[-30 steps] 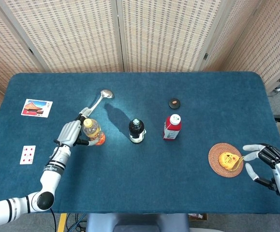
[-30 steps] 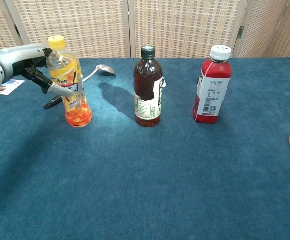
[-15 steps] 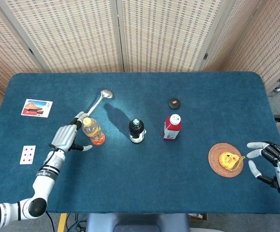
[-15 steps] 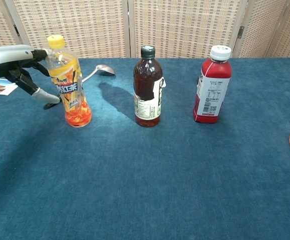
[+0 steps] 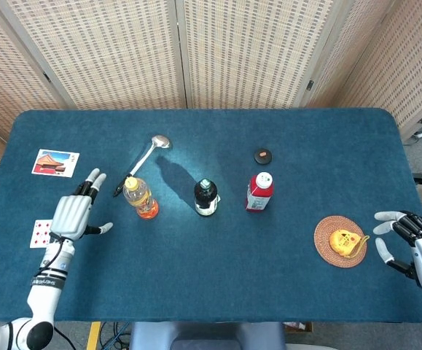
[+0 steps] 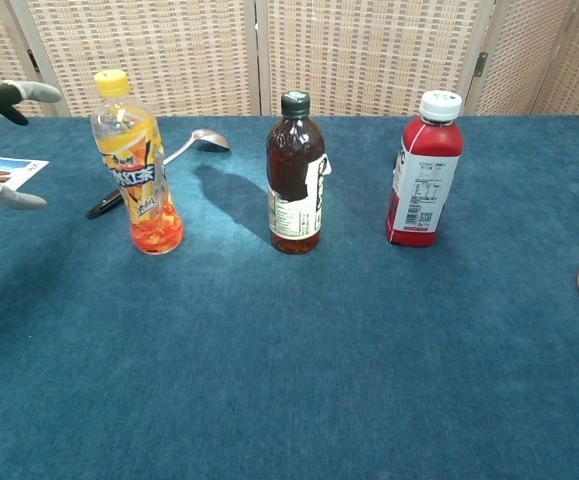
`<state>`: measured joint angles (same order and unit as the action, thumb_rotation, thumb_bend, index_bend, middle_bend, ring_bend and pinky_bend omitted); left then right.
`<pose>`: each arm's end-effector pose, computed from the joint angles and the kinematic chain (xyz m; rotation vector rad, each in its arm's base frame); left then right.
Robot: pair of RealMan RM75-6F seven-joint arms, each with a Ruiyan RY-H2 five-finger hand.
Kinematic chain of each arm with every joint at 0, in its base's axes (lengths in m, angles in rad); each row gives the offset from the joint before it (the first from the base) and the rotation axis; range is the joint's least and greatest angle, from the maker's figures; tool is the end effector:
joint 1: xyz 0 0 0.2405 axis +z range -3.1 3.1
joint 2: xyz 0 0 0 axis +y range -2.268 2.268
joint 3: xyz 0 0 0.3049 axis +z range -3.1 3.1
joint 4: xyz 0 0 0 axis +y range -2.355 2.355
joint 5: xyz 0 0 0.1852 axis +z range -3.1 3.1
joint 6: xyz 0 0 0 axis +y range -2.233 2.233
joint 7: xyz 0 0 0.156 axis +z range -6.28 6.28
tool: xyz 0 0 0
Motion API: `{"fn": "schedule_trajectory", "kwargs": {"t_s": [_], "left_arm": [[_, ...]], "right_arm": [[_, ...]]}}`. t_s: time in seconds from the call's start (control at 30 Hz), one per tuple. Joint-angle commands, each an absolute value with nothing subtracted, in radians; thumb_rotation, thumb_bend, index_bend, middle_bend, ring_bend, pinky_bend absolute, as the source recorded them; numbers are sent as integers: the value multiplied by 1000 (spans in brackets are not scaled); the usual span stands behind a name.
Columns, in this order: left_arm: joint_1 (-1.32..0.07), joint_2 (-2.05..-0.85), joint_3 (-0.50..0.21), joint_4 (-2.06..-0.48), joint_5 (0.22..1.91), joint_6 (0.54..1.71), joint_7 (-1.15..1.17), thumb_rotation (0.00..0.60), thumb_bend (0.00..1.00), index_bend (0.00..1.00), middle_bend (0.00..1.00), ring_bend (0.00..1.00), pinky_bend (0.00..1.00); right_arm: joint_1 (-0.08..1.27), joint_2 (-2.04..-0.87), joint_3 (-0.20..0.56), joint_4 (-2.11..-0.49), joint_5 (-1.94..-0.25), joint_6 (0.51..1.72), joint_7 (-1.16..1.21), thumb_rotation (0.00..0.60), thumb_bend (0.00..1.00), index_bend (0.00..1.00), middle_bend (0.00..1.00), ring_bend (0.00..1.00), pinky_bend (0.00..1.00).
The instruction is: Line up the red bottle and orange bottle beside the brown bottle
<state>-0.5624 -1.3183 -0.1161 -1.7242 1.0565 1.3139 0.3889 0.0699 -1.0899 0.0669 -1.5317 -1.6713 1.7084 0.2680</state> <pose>-0.2435 0.3397 0.1165 -1.5114 -0.9103 -0.9029 -0.3210 -0.1873 0.2411 1.3619 -0.7915 1.2644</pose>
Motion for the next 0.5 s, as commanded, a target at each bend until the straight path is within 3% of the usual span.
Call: {"fn": "schedule_trajectory", "kwargs": {"t_s": [0.03, 0.13, 0.3, 0.5], "left_arm": [[-496, -1312, -59, -1691, 1165, 1403, 391, 600, 34, 4, 0, 133, 408], [-445, -1289, -17, -1689, 1247, 1464, 387, 600, 34, 81, 21, 133, 407], [-357, -1251, 47, -1699, 1327, 1553, 415, 600, 34, 207, 206, 214, 407], [-267, -1225, 107, -1695, 1383, 1607, 447, 600, 33, 227, 289, 250, 407]], "right_arm": [[71, -1093, 72, -1535, -1654, 1692, 235, 600, 399, 515, 377, 300, 414], [72, -1087, 73, -1547, -1629, 1663, 181, 600, 399, 515, 377, 300, 414], [69, -1068, 77, -1581, -1575, 1618, 113, 600, 399, 515, 379, 299, 414], [68, -1046, 79, -1621, -1529, 1576, 75, 600, 399, 515, 382, 300, 415]]}}
